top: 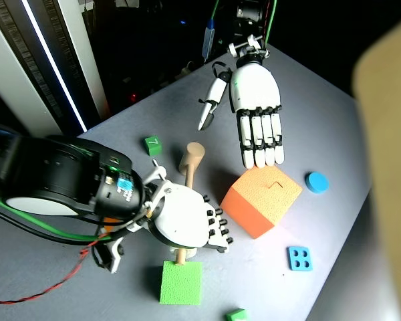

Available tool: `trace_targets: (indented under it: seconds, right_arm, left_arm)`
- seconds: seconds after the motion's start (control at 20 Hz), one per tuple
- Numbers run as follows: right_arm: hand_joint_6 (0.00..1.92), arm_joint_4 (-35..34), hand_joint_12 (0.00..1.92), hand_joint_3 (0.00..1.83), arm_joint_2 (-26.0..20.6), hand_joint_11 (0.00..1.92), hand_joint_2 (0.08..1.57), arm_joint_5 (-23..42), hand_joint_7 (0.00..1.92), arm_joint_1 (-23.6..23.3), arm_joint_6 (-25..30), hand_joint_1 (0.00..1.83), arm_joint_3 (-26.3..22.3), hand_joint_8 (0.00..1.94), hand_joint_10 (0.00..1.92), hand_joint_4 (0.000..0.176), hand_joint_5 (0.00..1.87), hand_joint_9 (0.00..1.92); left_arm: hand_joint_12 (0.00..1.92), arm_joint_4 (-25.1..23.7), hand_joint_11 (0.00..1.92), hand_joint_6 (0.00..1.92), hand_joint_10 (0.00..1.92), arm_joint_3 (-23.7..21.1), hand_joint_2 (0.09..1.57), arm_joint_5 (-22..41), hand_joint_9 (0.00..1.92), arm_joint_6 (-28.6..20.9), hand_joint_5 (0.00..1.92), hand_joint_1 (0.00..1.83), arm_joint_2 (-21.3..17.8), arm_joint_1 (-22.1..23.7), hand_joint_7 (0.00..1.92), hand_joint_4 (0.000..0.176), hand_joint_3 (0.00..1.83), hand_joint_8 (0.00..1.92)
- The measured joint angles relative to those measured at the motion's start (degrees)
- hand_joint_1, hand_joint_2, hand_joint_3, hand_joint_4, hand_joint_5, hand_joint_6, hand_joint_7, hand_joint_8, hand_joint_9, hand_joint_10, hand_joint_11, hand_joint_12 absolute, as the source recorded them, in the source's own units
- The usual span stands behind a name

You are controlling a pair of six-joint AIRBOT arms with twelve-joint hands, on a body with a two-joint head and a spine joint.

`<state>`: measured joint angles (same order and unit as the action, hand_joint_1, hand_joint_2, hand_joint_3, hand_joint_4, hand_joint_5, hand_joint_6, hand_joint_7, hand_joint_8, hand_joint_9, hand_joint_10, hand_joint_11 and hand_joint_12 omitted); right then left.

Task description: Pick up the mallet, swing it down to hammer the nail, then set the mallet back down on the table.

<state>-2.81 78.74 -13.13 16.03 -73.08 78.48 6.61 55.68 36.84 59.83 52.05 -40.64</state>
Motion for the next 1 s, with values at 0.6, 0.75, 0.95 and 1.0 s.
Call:
trace_targets:
  seconds: [0.6,0.75,0.95,1.0]
  right_arm:
    - [0.01,-0.07,0.90,0.00,0.20,0.00,1.03,1.92,0.40,0.66,1.25,1.23,0.07,0.01,0.02,0.000,0.44,0.38]
    - [0.01,-0.04,0.97,0.01,0.22,0.00,1.07,2.43,0.47,0.66,1.22,1.20,0.07,0.01,0.01,0.000,0.51,0.43]
    - [0.02,-0.04,1.02,0.00,0.22,0.00,1.10,2.91,0.57,0.66,1.20,1.13,0.07,0.01,0.02,0.000,0.60,0.49]
    - [0.02,-0.04,1.02,0.00,0.22,0.00,1.10,3.15,0.58,0.66,1.16,1.12,0.07,0.01,0.02,0.000,0.61,0.50]
  left_arm:
    - [0.00,0.24,0.00,0.00,0.00,1.46,1.17,0.52,0.00,0.13,0.00,0.00,0.66,0.00,0.00,0.000,0.00,0.00]
    - [0.00,0.83,0.00,0.00,0.00,1.53,1.17,1.25,0.00,0.11,0.00,0.00,0.66,0.07,0.00,0.000,0.00,0.00]
    - [0.00,0.83,0.00,0.00,0.00,2.21,1.17,1.29,0.00,0.33,0.00,0.00,0.66,0.26,0.00,0.000,0.00,0.00]
    - [0.00,0.90,0.00,0.00,0.00,2.29,1.17,1.36,0.00,0.33,0.00,0.00,0.66,0.26,0.00,0.000,0.00,0.00]
